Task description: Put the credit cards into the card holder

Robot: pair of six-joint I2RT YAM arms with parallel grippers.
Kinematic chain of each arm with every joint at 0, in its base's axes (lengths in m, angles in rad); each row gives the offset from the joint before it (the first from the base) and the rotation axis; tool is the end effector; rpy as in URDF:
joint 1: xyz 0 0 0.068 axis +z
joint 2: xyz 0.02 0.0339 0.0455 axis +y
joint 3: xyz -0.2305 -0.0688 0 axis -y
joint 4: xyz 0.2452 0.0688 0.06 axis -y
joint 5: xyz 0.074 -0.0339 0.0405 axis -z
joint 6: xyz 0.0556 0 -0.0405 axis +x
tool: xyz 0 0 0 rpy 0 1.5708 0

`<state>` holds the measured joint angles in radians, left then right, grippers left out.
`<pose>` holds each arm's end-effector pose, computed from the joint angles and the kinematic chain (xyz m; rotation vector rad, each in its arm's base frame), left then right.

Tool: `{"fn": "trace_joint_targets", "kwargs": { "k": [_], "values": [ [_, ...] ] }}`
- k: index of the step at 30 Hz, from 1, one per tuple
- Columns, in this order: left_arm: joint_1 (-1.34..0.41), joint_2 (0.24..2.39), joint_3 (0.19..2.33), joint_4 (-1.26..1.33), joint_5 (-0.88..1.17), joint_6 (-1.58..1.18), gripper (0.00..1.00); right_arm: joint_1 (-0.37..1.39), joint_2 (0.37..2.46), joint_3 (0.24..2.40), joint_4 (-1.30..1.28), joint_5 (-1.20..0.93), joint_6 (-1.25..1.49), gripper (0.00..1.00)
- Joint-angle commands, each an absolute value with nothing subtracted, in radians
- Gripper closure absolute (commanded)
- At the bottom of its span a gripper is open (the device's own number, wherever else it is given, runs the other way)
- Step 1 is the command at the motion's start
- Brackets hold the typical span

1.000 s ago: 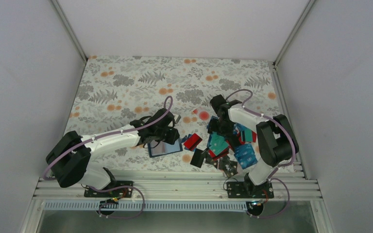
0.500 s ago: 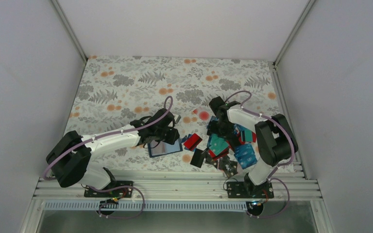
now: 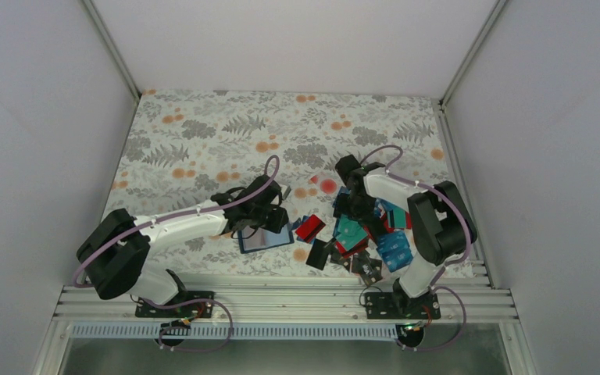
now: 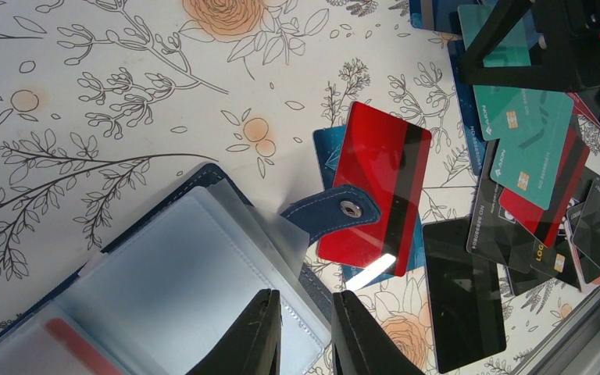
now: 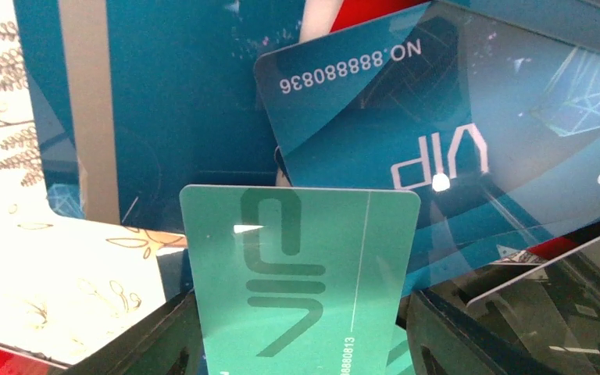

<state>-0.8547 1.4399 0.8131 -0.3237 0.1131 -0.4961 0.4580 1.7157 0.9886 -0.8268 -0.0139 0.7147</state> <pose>0.1914 -0.2295 0.1416 0.5203 2.6007 -0.6485 0.2495 0.1239 0.0938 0.4011 3.1093 0.0328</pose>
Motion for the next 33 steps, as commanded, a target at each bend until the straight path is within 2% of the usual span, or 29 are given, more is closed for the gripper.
{"fn": "trace_joint_targets", "kwargs": {
  "k": [1,5,11,24,33],
  "values": [
    [-0.852,1.448,0.809,-0.314,0.105,-0.482,0.82,0.465,1.794,0.966,-0.761,0.005,0.710,0.35],
    [-0.851,1.443,0.809,-0.318,0.104,-0.484,0.82,0.466,1.801,0.959,-0.760,0.009,0.697,0.46],
    [-0.851,1.443,0.812,-0.322,0.104,-0.489,0.83,0.466,1.765,0.968,-0.759,-0.020,0.670,0.51],
    [-0.851,1.434,0.857,-0.310,0.102,-0.533,0.82,0.466,1.593,1.051,-0.798,-0.111,0.623,0.49],
    [-0.847,1.445,0.845,-0.104,0.268,-0.624,0.80,0.466,1.517,1.078,-0.749,-0.250,0.656,0.47]
  ]
}}
